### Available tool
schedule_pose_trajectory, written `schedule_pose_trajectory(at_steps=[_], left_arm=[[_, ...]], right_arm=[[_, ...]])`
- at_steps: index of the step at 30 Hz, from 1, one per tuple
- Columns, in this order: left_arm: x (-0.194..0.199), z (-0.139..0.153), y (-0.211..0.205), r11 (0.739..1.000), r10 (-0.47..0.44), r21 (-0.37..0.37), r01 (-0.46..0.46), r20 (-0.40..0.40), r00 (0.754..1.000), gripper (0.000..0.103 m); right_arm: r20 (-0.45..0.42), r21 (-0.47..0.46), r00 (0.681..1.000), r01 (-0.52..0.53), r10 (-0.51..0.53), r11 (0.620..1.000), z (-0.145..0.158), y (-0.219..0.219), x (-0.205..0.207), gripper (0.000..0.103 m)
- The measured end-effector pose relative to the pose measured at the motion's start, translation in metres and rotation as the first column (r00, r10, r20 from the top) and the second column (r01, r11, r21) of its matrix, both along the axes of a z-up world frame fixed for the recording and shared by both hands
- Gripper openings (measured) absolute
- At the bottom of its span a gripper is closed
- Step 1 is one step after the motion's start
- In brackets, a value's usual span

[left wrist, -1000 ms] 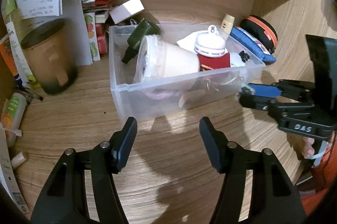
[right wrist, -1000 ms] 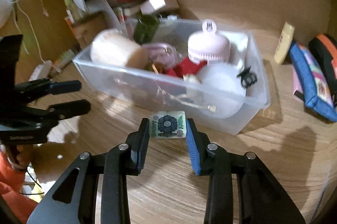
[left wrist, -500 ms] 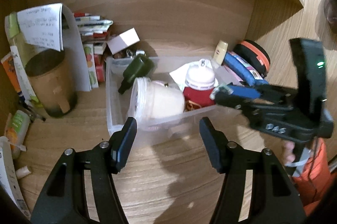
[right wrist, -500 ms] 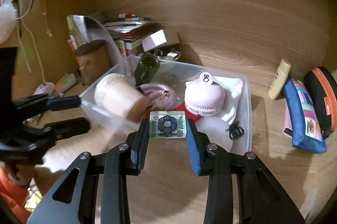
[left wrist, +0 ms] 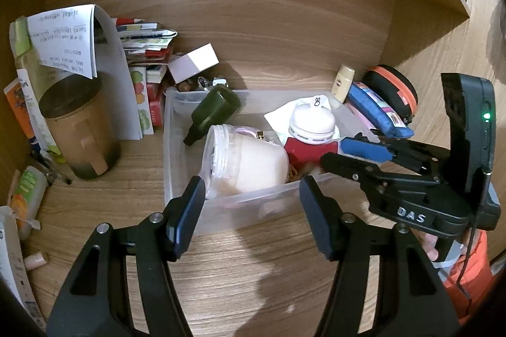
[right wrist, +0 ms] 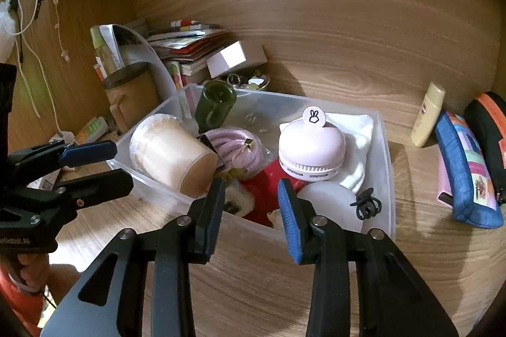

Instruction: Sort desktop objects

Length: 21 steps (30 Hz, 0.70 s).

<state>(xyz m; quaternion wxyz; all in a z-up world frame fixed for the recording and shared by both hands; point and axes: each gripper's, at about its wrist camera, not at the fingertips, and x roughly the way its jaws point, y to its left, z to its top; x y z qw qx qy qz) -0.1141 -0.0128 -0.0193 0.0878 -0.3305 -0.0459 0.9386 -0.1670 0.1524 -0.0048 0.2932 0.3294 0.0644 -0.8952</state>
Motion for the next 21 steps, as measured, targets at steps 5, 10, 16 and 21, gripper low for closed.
schedule_pose_trajectory(at_steps=[5, 10, 16, 21], left_arm=[[0.003, 0.003, -0.001, 1.000, 0.007, -0.001, -0.007, -0.008, 1.000, 0.069], [0.007, 0.004, -0.004, 1.000, 0.017, 0.004, -0.017, -0.010, 1.000, 0.074], [0.012, 0.003, -0.007, 0.999, 0.039, 0.008, -0.039, 0.001, 0.999, 0.078], [0.018, 0.008, -0.006, 0.995, 0.099, -0.008, -0.100, -0.036, 0.994, 0.094]], right_arm=[[-0.023, -0.011, 1.000, -0.010, 0.010, 1.000, 0.008, 0.002, 0.008, 0.058], [-0.043, -0.012, 0.999, 0.004, -0.004, 1.000, 0.019, 0.006, 0.018, 0.064], [-0.078, -0.019, 0.996, 0.049, -0.050, 0.999, 0.028, 0.017, 0.038, 0.084], [-0.105, -0.043, 0.993, 0.049, -0.053, 0.998, 0.037, 0.028, 0.055, 0.087]])
